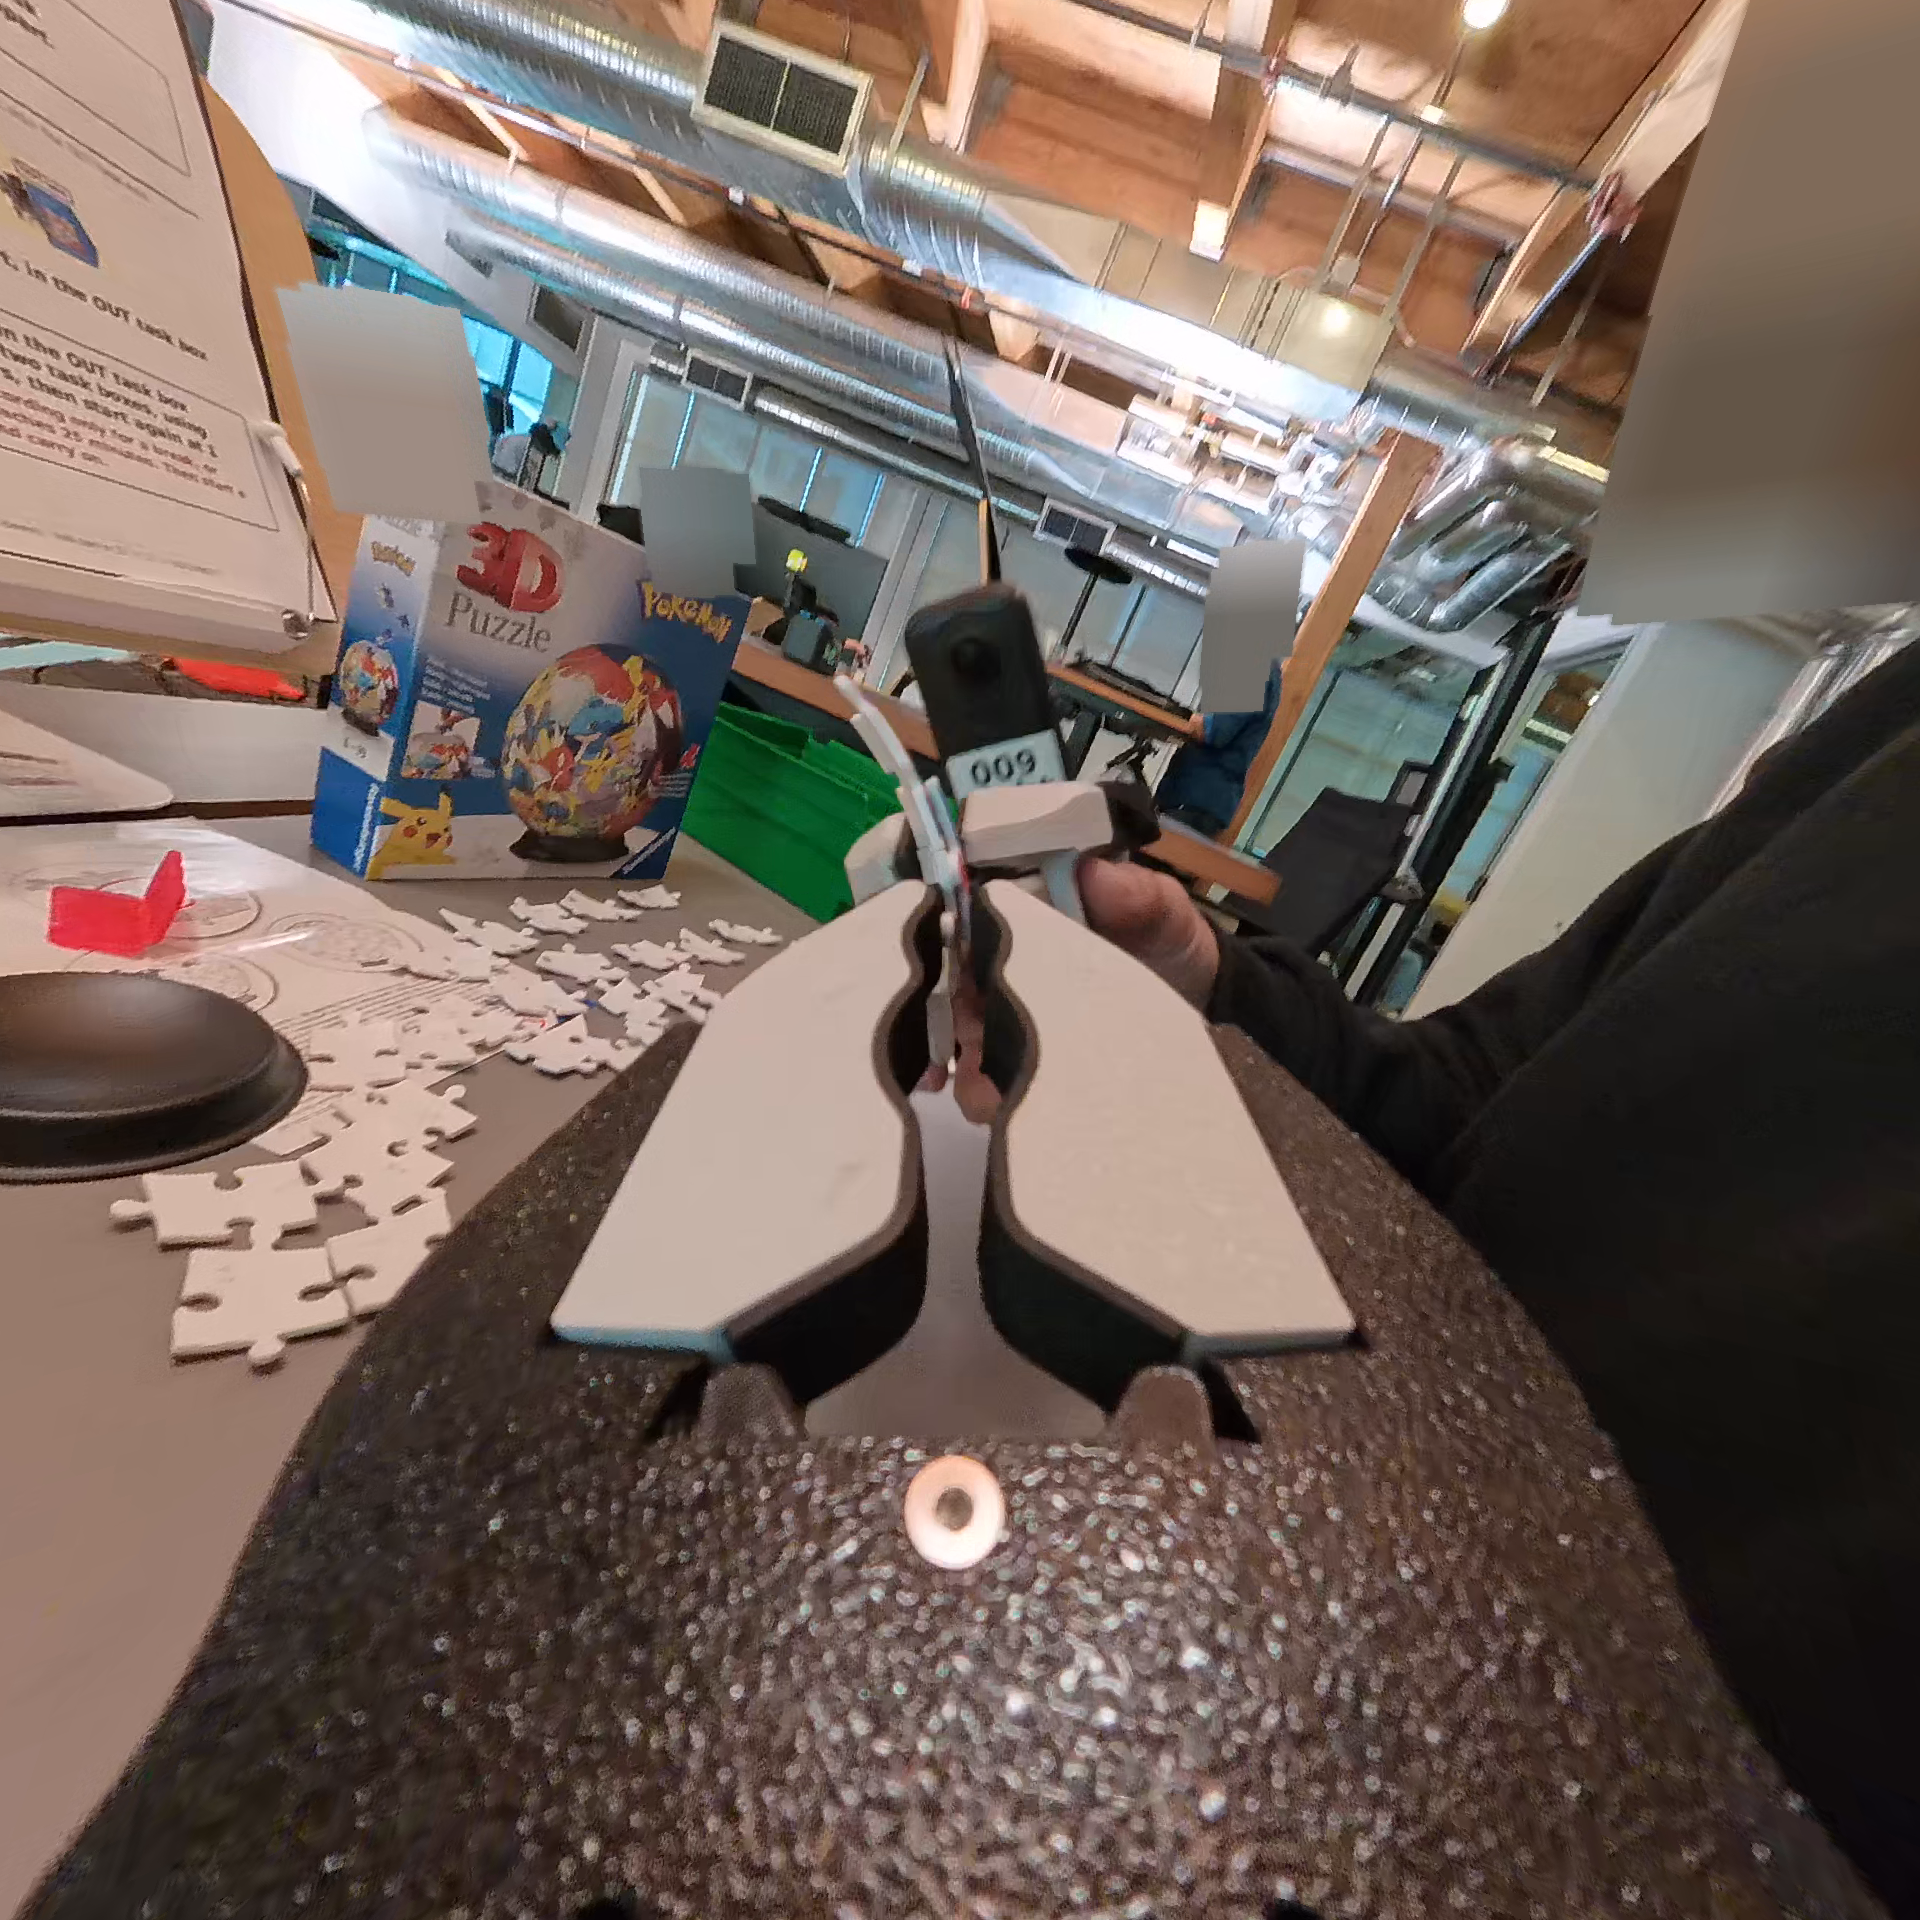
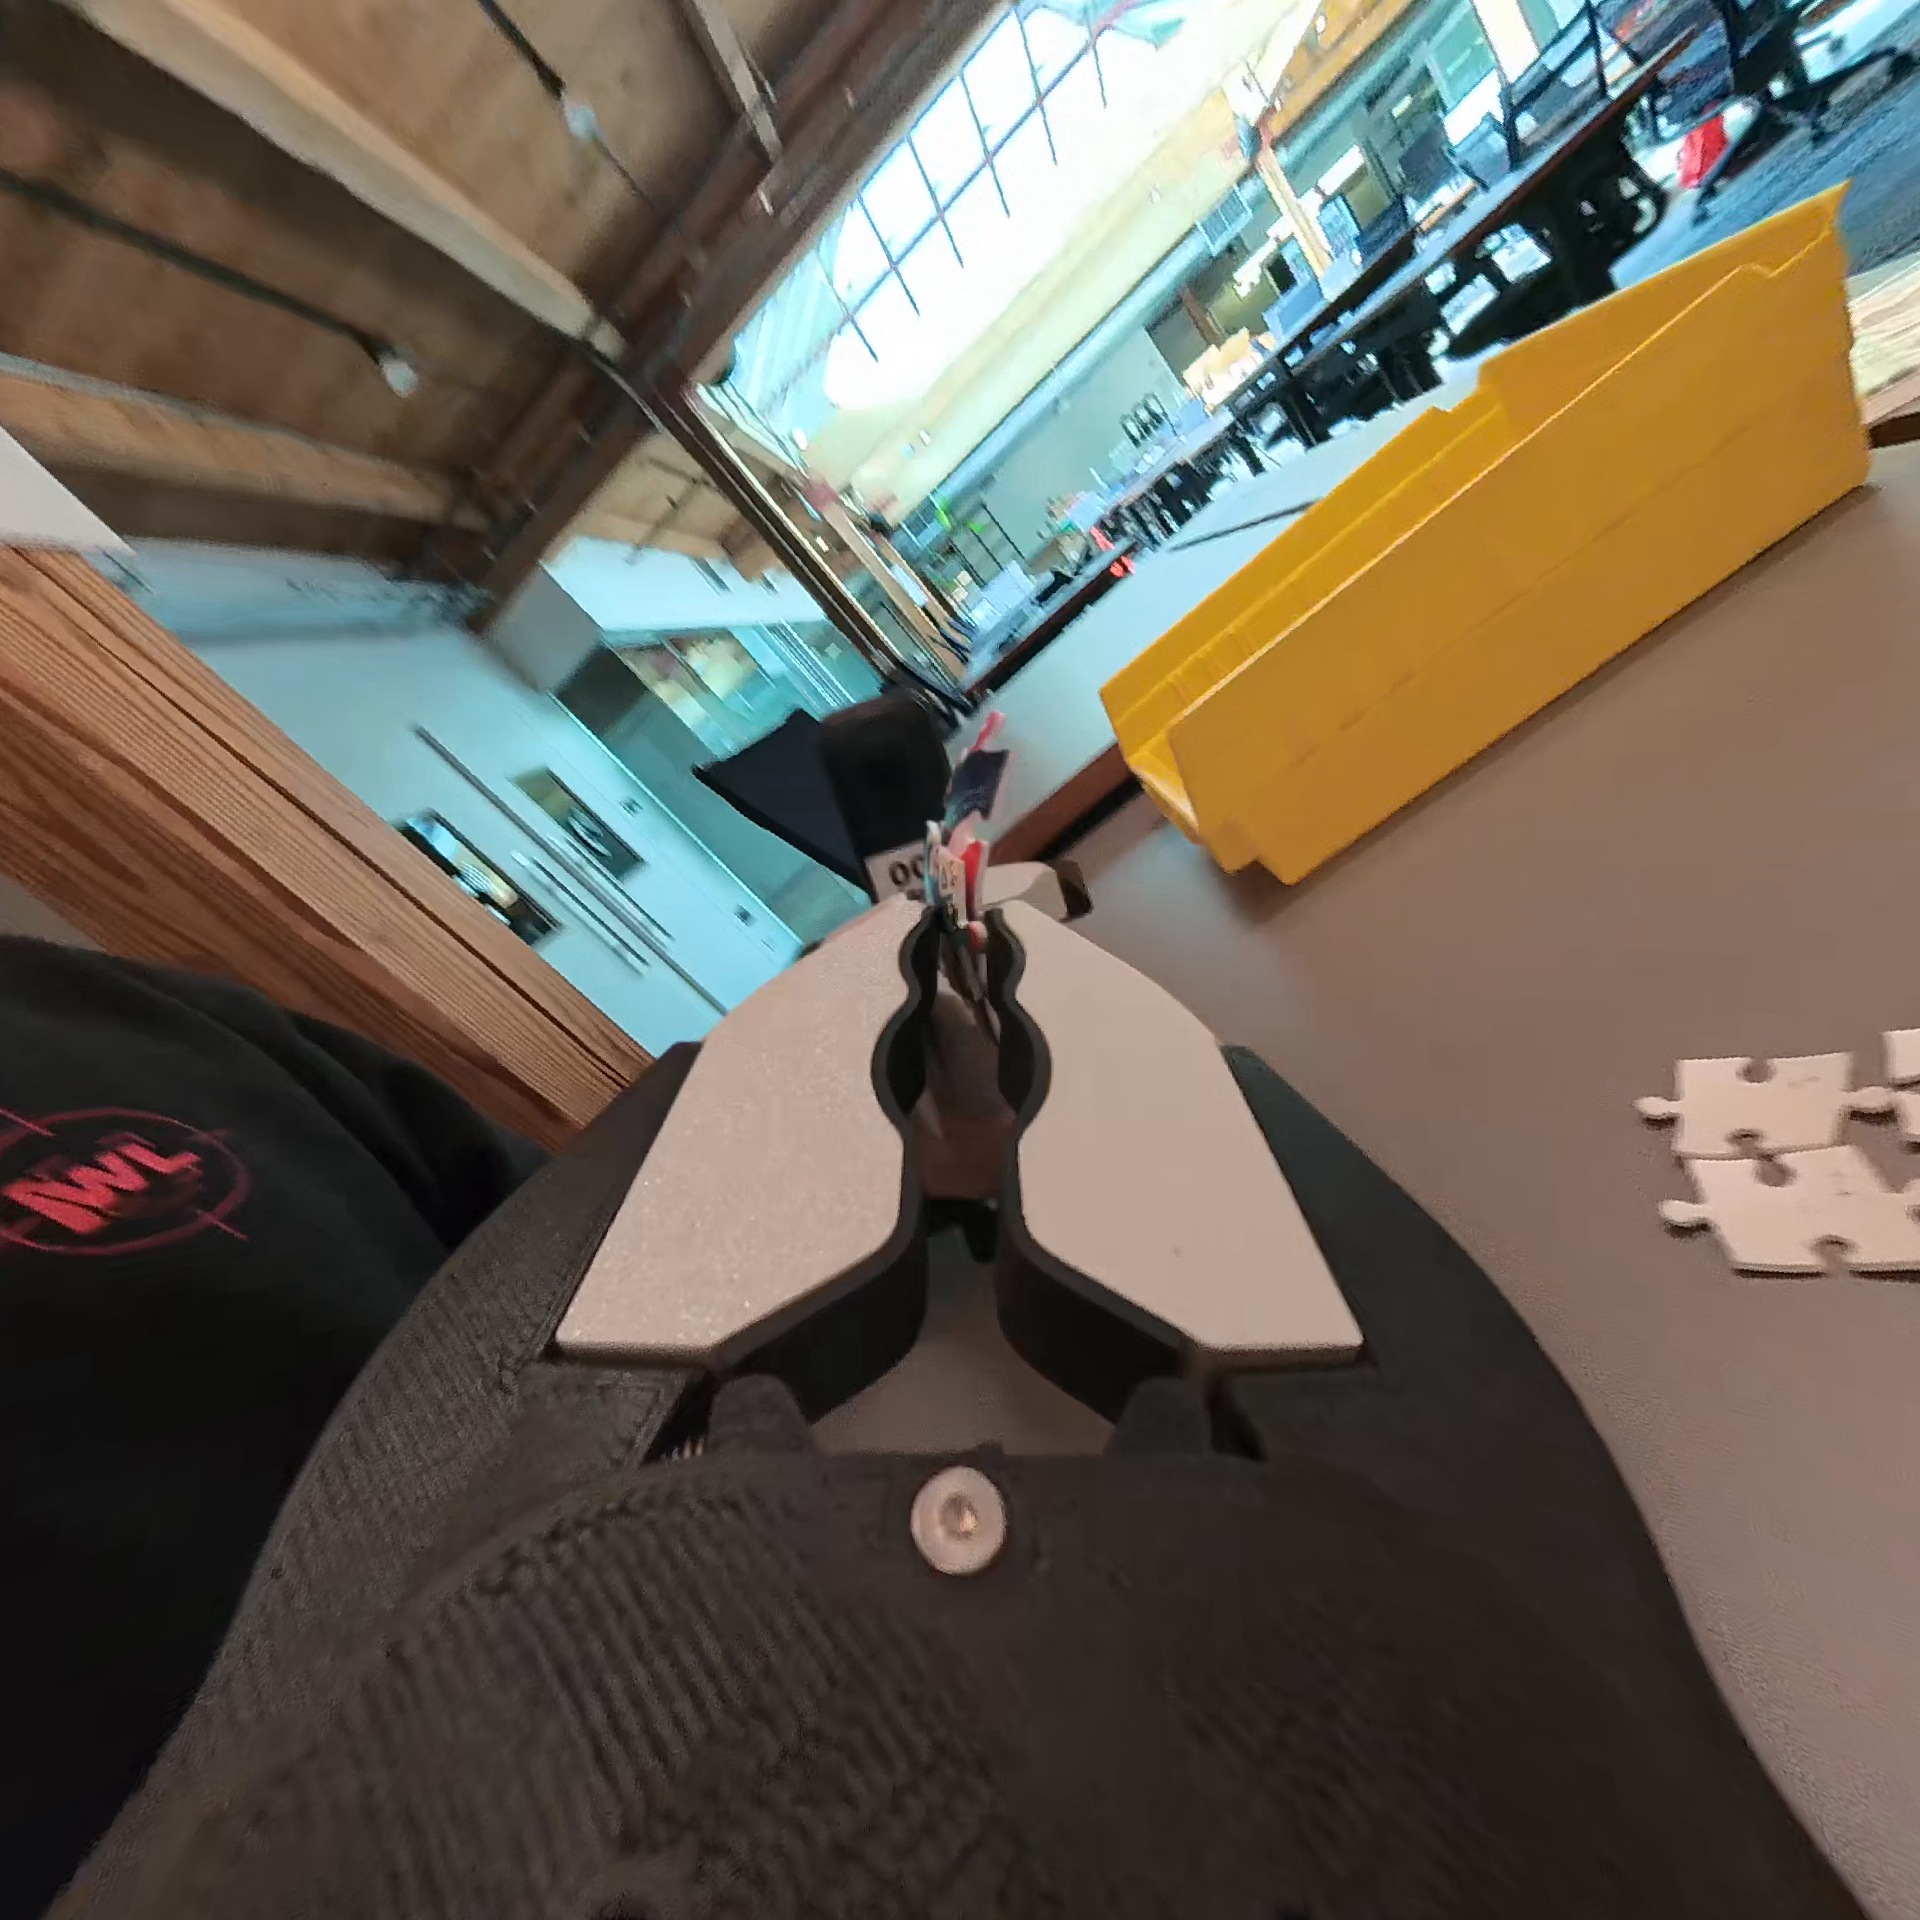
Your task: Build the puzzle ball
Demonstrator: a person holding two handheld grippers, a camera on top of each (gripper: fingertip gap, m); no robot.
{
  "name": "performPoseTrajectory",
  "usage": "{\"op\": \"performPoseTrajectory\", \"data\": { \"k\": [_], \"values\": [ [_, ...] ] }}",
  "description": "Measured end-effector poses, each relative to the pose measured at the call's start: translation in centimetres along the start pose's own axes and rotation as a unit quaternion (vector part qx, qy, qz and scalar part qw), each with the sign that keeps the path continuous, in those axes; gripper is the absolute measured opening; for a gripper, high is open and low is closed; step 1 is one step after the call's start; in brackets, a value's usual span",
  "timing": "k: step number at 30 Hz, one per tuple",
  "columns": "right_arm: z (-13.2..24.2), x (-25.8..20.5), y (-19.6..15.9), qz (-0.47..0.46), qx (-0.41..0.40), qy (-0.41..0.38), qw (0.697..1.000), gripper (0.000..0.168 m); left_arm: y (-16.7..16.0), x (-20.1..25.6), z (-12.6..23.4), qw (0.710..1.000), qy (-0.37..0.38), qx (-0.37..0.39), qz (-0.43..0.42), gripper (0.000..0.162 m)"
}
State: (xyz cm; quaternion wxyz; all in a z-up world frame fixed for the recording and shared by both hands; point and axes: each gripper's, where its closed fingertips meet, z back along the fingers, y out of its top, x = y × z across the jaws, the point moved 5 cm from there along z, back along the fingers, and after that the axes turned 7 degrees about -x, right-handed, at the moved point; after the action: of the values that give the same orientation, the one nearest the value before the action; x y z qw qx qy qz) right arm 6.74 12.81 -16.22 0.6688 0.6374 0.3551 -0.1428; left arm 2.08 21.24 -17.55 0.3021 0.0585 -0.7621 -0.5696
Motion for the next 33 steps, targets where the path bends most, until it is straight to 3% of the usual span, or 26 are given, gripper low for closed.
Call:
{"op": "performPoseTrajectory", "data": {
  "k": [6,17,21,26,31,33],
  "values": [
    [0.2,-0.1,0.1,-0.082,0.079,0.053,0.992,0.005,0.3,0.1,-0.4,0.998,-0.013,0.046,0.031,0.006],
    [0.5,0.1,0.2,-0.12,0.165,0.086,0.975,0.004,0.4,0.1,-1.4,0.987,-0.043,0.112,0.108,0.004],
    [1.1,0.3,0.6,-0.112,0.144,0.083,0.98,0.012,0.5,-0.1,-1.3,0.987,-0.036,0.116,0.109,0.003],
    [1.5,0.2,1.3,0.003,0.055,-0.009,0.998,0.032,0.7,0.2,-1.1,0.998,-0.004,0.054,0.036,0.003],
    [1.0,-0.5,1.4,0.046,0.025,-0.005,0.999,0.008,0.9,0.5,-1.3,1.0,0.007,0.021,0.003,0.003],
    [0.8,-0.6,1.3,0.047,0.022,0.002,0.999,0.008,1.0,0.5,-1.1,1.0,0.0,0.025,0.004,0.003]
  ]
}}
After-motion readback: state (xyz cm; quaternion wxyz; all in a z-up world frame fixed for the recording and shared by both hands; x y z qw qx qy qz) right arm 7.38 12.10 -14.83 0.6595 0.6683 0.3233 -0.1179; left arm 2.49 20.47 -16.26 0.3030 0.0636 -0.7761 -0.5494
